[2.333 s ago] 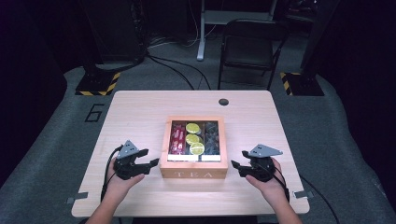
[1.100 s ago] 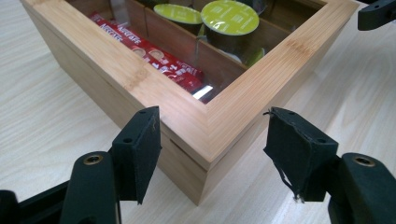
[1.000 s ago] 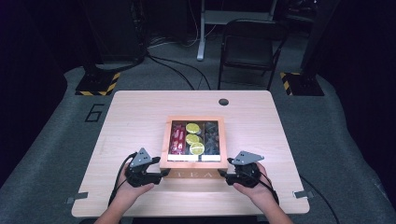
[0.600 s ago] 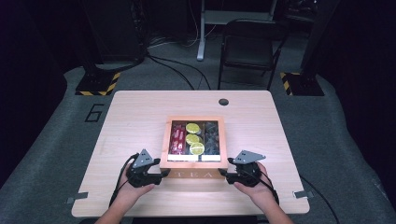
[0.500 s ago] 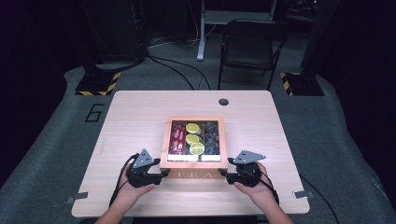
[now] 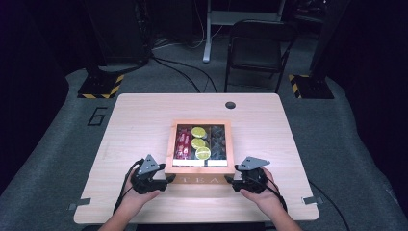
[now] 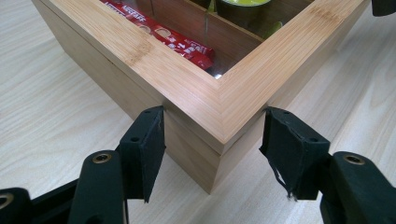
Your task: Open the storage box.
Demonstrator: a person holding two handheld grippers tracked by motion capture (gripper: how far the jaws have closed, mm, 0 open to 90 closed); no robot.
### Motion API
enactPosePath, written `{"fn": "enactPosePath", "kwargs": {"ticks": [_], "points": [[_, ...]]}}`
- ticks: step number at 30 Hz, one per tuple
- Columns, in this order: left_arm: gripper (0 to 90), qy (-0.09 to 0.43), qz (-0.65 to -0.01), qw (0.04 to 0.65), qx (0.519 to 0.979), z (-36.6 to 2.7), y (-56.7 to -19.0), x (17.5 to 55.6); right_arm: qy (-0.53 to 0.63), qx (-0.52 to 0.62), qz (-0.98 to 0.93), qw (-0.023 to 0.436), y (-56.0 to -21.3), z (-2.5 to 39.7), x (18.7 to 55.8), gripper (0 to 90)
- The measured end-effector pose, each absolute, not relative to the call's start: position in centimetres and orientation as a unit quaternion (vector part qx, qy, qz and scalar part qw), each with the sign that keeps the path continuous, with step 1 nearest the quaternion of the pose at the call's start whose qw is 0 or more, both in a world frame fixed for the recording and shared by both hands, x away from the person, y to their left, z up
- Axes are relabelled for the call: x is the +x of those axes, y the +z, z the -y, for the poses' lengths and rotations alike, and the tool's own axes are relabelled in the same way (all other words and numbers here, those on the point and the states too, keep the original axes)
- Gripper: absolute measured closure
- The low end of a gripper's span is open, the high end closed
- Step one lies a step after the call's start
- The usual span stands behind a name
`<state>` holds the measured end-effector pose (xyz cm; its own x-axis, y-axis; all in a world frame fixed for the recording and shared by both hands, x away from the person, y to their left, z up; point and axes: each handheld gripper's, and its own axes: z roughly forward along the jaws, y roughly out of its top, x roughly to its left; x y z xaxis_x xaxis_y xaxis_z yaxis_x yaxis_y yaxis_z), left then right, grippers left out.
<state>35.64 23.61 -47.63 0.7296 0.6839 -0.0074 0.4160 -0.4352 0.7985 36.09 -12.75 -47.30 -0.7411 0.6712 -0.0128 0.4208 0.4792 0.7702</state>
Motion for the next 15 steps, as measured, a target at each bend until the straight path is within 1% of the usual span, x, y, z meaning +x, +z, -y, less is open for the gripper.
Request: {"fn": "enactPosePath", "kwargs": {"ticks": [7, 11, 15], "points": [[39.6, 0.163, -0.332, 0.415, 0.832, -23.57, -47.58, 35.67, 0.397, 0.318, -0.845, 0.163, -47.16, 12.75, 36.01, 42.9], [39.6, 0.160, -0.331, 0.413, 0.833, -23.58, -47.50, 35.70, 0.401, 0.327, -0.842, 0.150, -47.09, 12.91, 36.16, 43.6], [39.7, 0.161, -0.334, 0.416, 0.830, -23.53, -47.47, 35.72, 0.402, 0.325, -0.841, 0.157, -47.02, 12.85, 36.16, 43.9]]}}
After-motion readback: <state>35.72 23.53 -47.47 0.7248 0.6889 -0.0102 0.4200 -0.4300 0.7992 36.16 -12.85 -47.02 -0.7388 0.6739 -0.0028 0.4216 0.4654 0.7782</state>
